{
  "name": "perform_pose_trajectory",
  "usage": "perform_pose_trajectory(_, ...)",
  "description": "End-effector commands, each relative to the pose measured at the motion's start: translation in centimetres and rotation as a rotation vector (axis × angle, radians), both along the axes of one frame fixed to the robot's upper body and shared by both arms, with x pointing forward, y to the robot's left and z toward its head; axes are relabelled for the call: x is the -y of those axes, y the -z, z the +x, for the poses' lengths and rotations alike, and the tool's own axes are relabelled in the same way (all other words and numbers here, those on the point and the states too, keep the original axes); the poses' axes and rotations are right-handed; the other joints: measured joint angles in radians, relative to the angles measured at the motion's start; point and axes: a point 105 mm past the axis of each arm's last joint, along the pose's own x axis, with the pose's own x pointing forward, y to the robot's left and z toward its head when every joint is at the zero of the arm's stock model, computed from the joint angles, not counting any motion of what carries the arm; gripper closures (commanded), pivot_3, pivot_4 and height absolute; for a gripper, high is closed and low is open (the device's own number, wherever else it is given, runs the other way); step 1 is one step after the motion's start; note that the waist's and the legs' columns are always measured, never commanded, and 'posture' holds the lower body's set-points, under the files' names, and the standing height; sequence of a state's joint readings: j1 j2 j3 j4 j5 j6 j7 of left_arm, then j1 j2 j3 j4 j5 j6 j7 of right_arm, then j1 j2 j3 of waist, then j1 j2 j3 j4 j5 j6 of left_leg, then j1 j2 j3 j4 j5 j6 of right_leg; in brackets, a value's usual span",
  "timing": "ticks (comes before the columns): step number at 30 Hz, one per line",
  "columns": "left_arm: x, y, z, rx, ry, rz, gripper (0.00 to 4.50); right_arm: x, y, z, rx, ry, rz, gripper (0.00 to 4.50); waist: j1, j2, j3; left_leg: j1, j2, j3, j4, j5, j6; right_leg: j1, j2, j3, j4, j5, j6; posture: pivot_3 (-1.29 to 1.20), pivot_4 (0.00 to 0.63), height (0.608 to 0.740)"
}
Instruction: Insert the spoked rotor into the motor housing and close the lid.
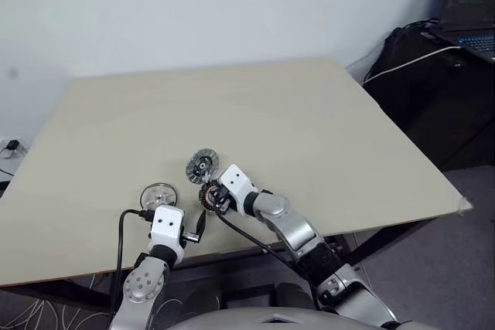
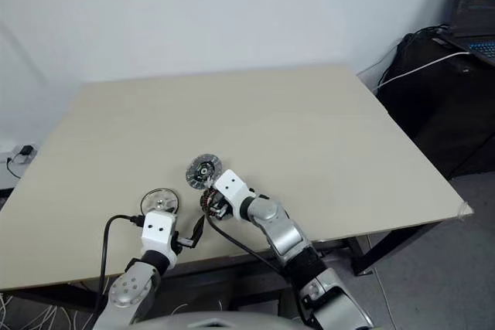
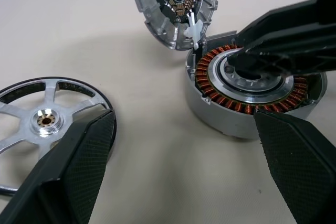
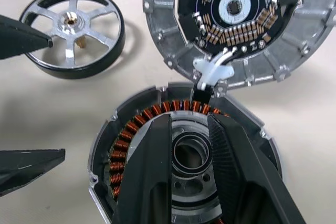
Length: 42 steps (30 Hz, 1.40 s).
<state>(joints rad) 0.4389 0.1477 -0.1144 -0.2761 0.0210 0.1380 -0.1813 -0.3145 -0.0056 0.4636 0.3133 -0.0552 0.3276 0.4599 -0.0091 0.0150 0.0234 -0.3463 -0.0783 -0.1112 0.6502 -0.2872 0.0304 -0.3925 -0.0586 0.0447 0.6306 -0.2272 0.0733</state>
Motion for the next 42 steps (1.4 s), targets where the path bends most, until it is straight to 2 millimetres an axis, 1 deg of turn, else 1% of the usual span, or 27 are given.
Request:
perform_pose_trajectory(1,0.0,-1.3,0.6,0.058,-0.003,-0.006,0.0,-0.7,-1.4,0.8,0.047,-0.013,0.036,3.72,-0.003,0.0,0.0,0.0,0.0,0.0,0.0,0.0,0.0,0.0,0.0,0.0,0.0,0.0,0.0,0.0,0.0,0.74)
perform_pose_trajectory(6,-0.1,-1.4,0.7,0.061,-0.005,-0.006,0.0,-1.1,-1.2,0.7,0.033,-0.028,0.038,3.72,-0.004,0.0,0.0,0.0,0.0,0.0,0.0,0.0,0.0,0.0,0.0,0.0,0.0,0.0,0.0,0.0,0.0,0.74)
perform_pose_trajectory(11,0.1,-1.4,0.7,0.062,-0.002,-0.007,0.0,-1.5,-1.4,0.5,0.024,-0.038,0.062,2.09,-0.004,0.0,0.0,0.0,0.0,0.0,0.0,0.0,0.0,0.0,0.0,0.0,0.001,0.0,0.0,0.0,0.0,0.74)
perform_pose_trajectory(13,0.1,-1.4,0.7,0.062,-0.001,-0.008,0.0,-1.5,-2.4,0.5,0.039,-0.038,0.094,1.52,-0.003,0.0,0.0,0.0,0.0,0.0,0.0,0.0,0.0,0.0,0.0,0.0,0.001,0.0,0.0,0.0,0.0,0.74)
perform_pose_trajectory(15,0.1,-1.4,0.7,0.063,-0.001,-0.008,0.0,-1.3,-3.5,0.4,0.051,-0.038,0.133,1.52,-0.003,0.0,0.0,0.0,0.0,0.0,0.0,0.0,0.0,0.0,0.0,0.0,0.001,0.0,0.0,0.0,0.0,0.74)
perform_pose_trajectory(16,0.1,-1.4,0.7,0.063,-0.002,-0.008,0.0,-1.1,-4.0,0.4,0.054,-0.035,0.153,1.63,-0.003,0.0,0.0,0.0,0.0,0.0,0.0,0.0,0.0,0.0,0.0,0.0,0.001,0.0,0.0,0.0,0.0,0.74)
perform_pose_trajectory(17,0.0,-1.4,0.7,0.062,-0.003,-0.008,0.0,-0.8,-4.5,0.3,0.05,-0.031,0.173,1.85,-0.003,0.0,0.0,0.0,0.0,0.0,0.0,0.0,0.0,0.0,0.0,0.0,0.001,0.0,0.0,0.0,0.0,0.74)
perform_pose_trajectory(19,0.0,-1.4,0.6,0.059,-0.003,-0.007,0.0,0.0,-5.0,0.0,0.04,-0.024,0.184,2.47,-0.002,0.0,0.0,0.0,0.0,0.0,0.0,0.0,0.0,0.0,0.0,0.0,0.001,0.0,0.0,0.0,0.0,0.74)
perform_pose_trajectory(21,0.0,-1.3,0.5,0.057,-0.001,-0.007,0.0,0.5,-5.0,-0.3,0.036,-0.016,0.169,3.14,-0.002,0.0,0.0,0.0,0.0,-0.001,0.0,0.0,0.0,0.0,0.0,0.0,0.001,0.0,0.0,0.0,0.0,0.74)
perform_pose_trajectory(25,0.1,-1.1,0.2,0.044,0.025,-0.006,0.0,1.5,-4.2,-1.0,0.015,-0.016,0.088,4.41,-0.002,0.0,0.0,0.0,0.0,-0.001,0.0,0.0,0.0,0.0,0.0,0.0,0.001,0.0,0.0,0.0,0.0,0.74)
perform_pose_trajectory(26,0.2,-1.0,0.2,0.041,0.032,-0.007,0.0,1.5,-4.1,-1.1,0.013,-0.018,0.078,4.48,-0.003,0.0,0.0,0.0,0.0,0.0,0.0,0.0,0.0,0.0,0.0,0.0,0.001,-0.001,0.0,0.0,0.0,0.74)
perform_pose_trajectory(29,0.5,-0.7,-0.4,0.017,0.067,-0.014,0.0,1.4,-3.8,-1.3,-0.003,-0.041,0.042,4.48,-0.003,0.0,0.0,0.0,0.0,0.0,0.0,0.0,0.0,0.0,0.0,0.0,0.001,-0.004,0.005,0.0,0.0,0.74)
perform_pose_trajectory(32,0.5,-0.3,-0.8,-0.008,0.081,-0.021,0.0,1.0,-3.3,-1.4,-0.016,-0.063,0.008,4.48,-0.002,0.0,0.0,0.0,0.0,0.0,0.0,0.0,0.0,0.0,0.0,0.0,0.001,-0.004,0.005,0.0,0.0,0.74)
perform_pose_trajectory(37,0.3,0.3,-1.5,-0.04,0.09,-0.022,0.0,-0.2,-3.1,-1.5,-0.026,-0.087,-0.001,4.48,-0.003,0.0,0.0,0.0,0.0,0.0,0.0,0.0,0.0,0.0,-0.001,0.0,0.001,-0.004,0.005,0.0,0.0,0.74)
perform_pose_trajectory(42,0.4,0.3,-1.7,-0.047,0.091,-0.021,0.0,-0.2,-2.5,-1.3,-0.036,-0.09,-0.029,4.48,-0.002,0.0,0.0,0.0,0.0,0.0,0.0,0.0,0.0,0.0,-0.001,0.0,0.001,-0.003,0.005,0.0,0.0,0.74)
